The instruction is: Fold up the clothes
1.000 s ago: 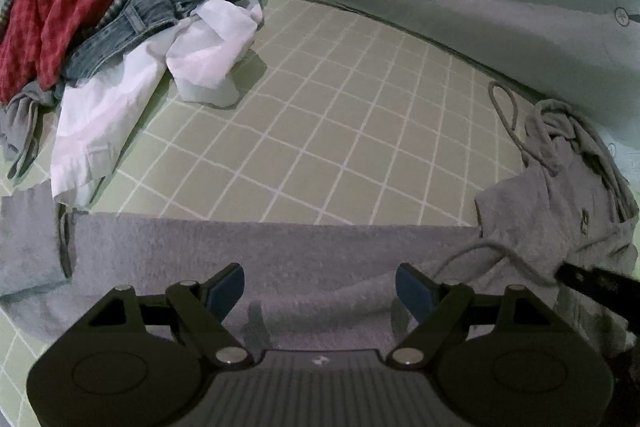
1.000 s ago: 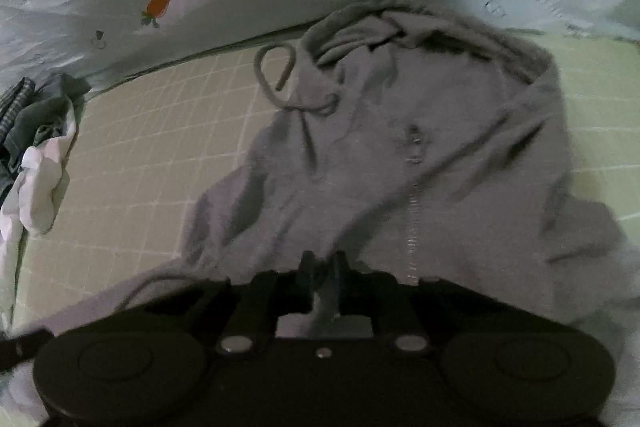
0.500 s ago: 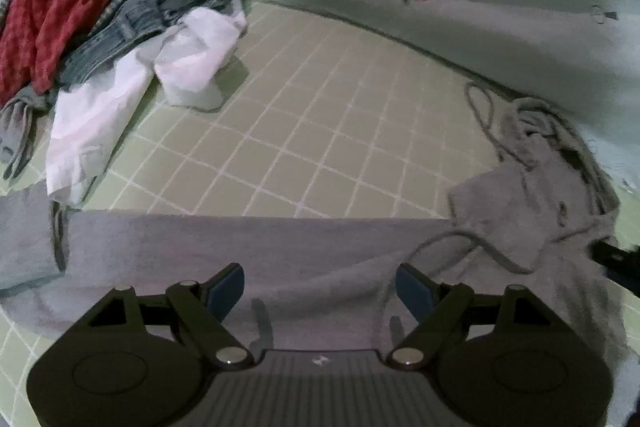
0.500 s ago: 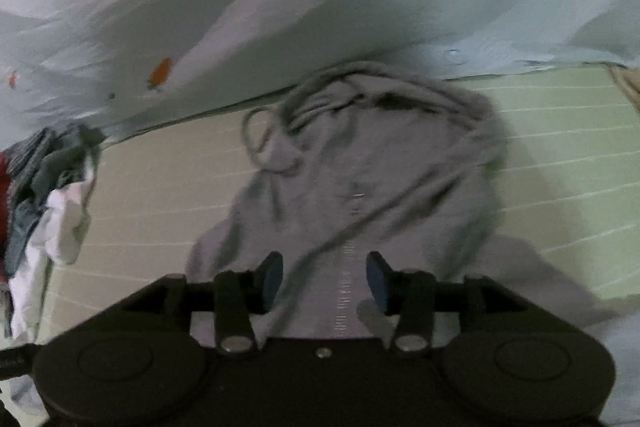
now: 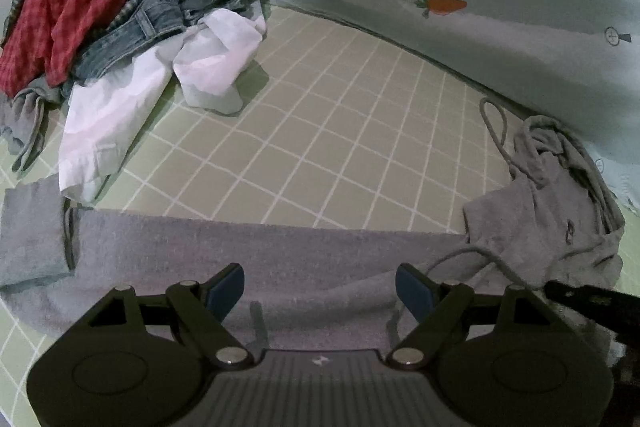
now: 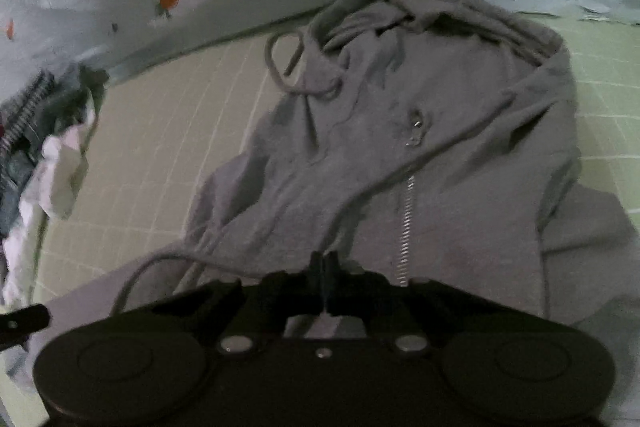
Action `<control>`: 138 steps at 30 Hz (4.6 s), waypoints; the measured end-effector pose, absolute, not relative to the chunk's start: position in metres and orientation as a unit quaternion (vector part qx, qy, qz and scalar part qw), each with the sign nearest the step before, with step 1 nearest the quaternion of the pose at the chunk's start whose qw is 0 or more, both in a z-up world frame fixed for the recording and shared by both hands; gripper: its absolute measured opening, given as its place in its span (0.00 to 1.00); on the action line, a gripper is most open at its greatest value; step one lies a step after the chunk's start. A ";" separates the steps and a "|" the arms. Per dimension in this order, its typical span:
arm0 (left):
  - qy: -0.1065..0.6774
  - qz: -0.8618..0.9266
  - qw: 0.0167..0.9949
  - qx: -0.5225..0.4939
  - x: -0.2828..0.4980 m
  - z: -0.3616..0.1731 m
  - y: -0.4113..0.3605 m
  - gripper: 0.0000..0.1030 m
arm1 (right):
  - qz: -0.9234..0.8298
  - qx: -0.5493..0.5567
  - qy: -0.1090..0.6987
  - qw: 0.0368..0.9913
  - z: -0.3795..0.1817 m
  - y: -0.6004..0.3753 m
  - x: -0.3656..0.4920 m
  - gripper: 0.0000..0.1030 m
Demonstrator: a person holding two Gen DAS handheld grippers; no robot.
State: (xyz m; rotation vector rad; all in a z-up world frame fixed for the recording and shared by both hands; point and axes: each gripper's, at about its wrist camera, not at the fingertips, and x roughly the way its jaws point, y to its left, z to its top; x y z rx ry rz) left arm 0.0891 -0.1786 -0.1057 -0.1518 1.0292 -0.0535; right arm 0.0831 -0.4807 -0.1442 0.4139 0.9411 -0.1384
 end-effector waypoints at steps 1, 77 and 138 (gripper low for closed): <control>0.491 -0.027 0.868 -0.071 0.089 -0.105 -0.179 0.81 | -0.070 0.191 0.438 0.875 -0.135 -0.484 0.078 0.00; 0.554 0.023 0.831 -0.041 0.145 -0.145 -0.181 0.83 | 0.036 0.036 0.379 0.924 -0.157 -0.474 0.267 0.06; 0.466 0.033 0.876 -0.120 0.067 -0.126 0.112 0.16 | -0.285 0.171 0.489 0.806 -0.169 -0.347 -0.062 1.00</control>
